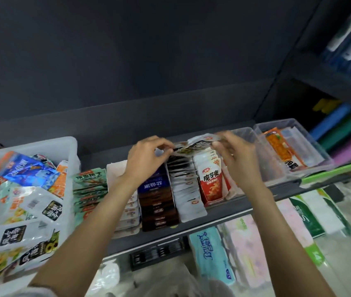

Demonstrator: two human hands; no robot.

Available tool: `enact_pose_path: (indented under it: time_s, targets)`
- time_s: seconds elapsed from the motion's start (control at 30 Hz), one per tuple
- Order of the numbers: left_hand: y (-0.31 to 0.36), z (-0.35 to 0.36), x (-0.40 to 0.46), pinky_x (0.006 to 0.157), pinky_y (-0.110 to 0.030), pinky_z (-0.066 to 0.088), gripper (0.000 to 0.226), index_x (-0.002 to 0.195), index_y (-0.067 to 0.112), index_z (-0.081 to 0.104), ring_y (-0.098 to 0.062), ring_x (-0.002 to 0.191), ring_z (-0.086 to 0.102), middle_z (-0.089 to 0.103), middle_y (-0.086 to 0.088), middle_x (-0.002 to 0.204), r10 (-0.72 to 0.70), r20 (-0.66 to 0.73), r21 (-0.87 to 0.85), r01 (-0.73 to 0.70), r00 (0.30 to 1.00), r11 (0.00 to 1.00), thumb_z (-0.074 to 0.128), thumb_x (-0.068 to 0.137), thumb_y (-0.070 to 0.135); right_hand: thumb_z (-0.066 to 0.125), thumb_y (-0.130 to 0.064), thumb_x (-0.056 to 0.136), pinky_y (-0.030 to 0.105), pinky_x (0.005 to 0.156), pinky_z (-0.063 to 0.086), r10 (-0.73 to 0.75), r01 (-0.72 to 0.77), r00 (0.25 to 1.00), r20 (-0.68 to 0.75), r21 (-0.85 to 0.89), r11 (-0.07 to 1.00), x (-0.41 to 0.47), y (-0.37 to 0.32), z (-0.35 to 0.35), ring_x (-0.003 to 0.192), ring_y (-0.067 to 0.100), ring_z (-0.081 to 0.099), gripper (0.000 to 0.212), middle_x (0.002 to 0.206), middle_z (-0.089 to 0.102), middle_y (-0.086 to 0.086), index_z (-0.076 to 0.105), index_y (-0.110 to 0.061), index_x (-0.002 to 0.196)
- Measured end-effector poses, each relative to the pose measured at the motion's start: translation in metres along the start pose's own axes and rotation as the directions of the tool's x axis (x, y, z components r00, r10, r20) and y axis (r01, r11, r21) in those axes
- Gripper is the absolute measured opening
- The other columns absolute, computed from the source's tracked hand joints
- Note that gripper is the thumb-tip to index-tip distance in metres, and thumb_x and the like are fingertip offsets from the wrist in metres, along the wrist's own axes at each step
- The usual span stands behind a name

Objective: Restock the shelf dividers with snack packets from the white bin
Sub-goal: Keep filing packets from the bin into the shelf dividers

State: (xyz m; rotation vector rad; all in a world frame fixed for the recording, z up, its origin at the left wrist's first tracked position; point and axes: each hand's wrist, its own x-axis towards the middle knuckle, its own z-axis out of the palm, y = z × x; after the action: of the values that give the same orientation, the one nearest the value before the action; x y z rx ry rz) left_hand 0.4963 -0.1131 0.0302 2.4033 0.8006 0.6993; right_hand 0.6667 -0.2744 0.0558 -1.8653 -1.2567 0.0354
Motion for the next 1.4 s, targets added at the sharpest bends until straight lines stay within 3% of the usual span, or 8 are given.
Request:
enact_pose_path:
  time_s: [0.17, 0.4, 0.57, 0.7, 0.93, 1.1, 1.27, 1.4]
  targets:
    - [-0.009, 0.008, -0.005, 0.074, -0.038, 0.052, 0.022, 0.105, 0.03, 0.066, -0.015, 0.092, 0.06, 0.063, 0.007, 0.1, -0.052, 0.048, 0.054, 0.05, 0.997, 0.997, 0.065, 0.085, 0.022, 0.058, -0.014, 0.093, 0.029, 0.069, 0.052, -0.15, 0.168, 0.981, 0.124, -0.146, 0.975, 0.012, 0.013, 0.039, 0.084, 0.019, 0.064, 0.011, 0.096, 0.068, 0.002, 0.065, -0.012, 0.099]
    - [-0.015, 0.008, 0.0, 0.091, -0.043, 0.048, 0.04, 0.126, 0.021, 0.057, -0.019, 0.117, 0.051, 0.055, 0.002, 0.128, -0.079, 0.062, 0.136, 0.07, 0.995, 0.988, 0.061, 0.086, 0.019, 0.06, -0.012, 0.089, 0.043, 0.099, 0.041, -0.287, 0.372, 0.925, 0.25, -0.444, 0.815, 0.011, 0.018, 0.086, 0.127, 0.028, 0.047, 0.039, 0.137, 0.053, 0.007, 0.057, -0.017, 0.128]
    - [-0.027, 0.01, 0.003, 0.1, -0.043, 0.042, 0.042, 0.134, 0.022, 0.05, -0.019, 0.127, 0.046, 0.051, 0.001, 0.138, -0.094, 0.222, 0.197, 0.049, 0.971, 0.979, 0.051, 0.092, 0.027, 0.061, -0.001, 0.085, 0.048, 0.108, 0.033, -0.157, 0.283, 0.941, 0.299, -0.447, 0.848, 0.008, 0.019, 0.101, 0.135, 0.029, 0.039, 0.061, 0.144, 0.046, 0.003, 0.043, -0.019, 0.14]
    - [-0.02, 0.001, -0.001, 0.1, -0.04, 0.041, 0.044, 0.137, 0.021, 0.046, -0.021, 0.127, 0.045, 0.051, -0.002, 0.137, -0.079, 0.241, 0.2, 0.03, 0.967, 0.979, 0.052, 0.093, 0.024, 0.052, -0.017, 0.094, 0.05, 0.108, 0.034, -0.11, 0.221, 0.959, 0.262, -0.446, 0.867, 0.006, 0.008, 0.097, 0.137, 0.026, 0.036, 0.048, 0.146, 0.043, 0.006, 0.041, -0.013, 0.141]
    - [-0.03, -0.074, -0.064, 0.082, -0.03, 0.048, 0.028, 0.115, 0.02, 0.063, -0.014, 0.095, 0.061, 0.068, 0.005, 0.103, 0.08, -0.195, 0.145, -0.052, 0.978, 0.988, 0.05, 0.09, 0.024, 0.049, -0.014, 0.094, 0.032, 0.102, 0.038, -0.174, 0.197, 0.968, 0.18, -0.118, 0.973, -0.019, -0.085, 0.095, 0.12, 0.02, 0.049, 0.031, 0.128, 0.057, 0.004, 0.058, -0.014, 0.124]
    - [-0.1, -0.137, -0.155, 0.075, -0.026, 0.047, 0.028, 0.105, 0.017, 0.068, -0.011, 0.084, 0.062, 0.069, 0.005, 0.088, -0.084, -0.355, 0.127, 0.138, 0.931, 0.982, 0.048, 0.089, 0.029, 0.042, -0.026, 0.093, 0.038, 0.074, 0.054, -0.328, 0.291, 0.835, 0.441, 0.151, 0.945, -0.046, -0.171, 0.158, 0.091, 0.016, 0.066, 0.028, 0.103, 0.07, -0.005, 0.066, -0.022, 0.107]
    - [-0.194, -0.176, -0.229, 0.083, -0.035, 0.046, 0.032, 0.116, 0.021, 0.063, -0.023, 0.103, 0.058, 0.066, 0.002, 0.109, -0.484, -0.157, 0.24, 0.508, 0.861, 0.827, 0.06, 0.084, 0.026, 0.045, -0.021, 0.095, 0.038, 0.075, 0.052, -0.31, 0.343, 0.623, 0.719, 0.105, 0.934, -0.064, -0.228, 0.253, 0.093, 0.022, 0.063, 0.025, 0.108, 0.069, 0.0, 0.066, -0.021, 0.11]
    - [-0.243, -0.179, -0.246, 0.091, -0.037, 0.046, 0.039, 0.122, 0.022, 0.059, -0.025, 0.111, 0.054, 0.059, -0.002, 0.123, -0.599, 0.014, 0.318, 0.564, 0.801, 0.762, 0.063, 0.083, 0.023, 0.044, -0.015, 0.095, 0.04, 0.087, 0.048, -0.121, 0.437, 0.496, 0.86, -0.127, 0.891, -0.066, -0.248, 0.33, 0.112, 0.03, 0.053, 0.033, 0.122, 0.054, 0.011, 0.053, -0.009, 0.126]
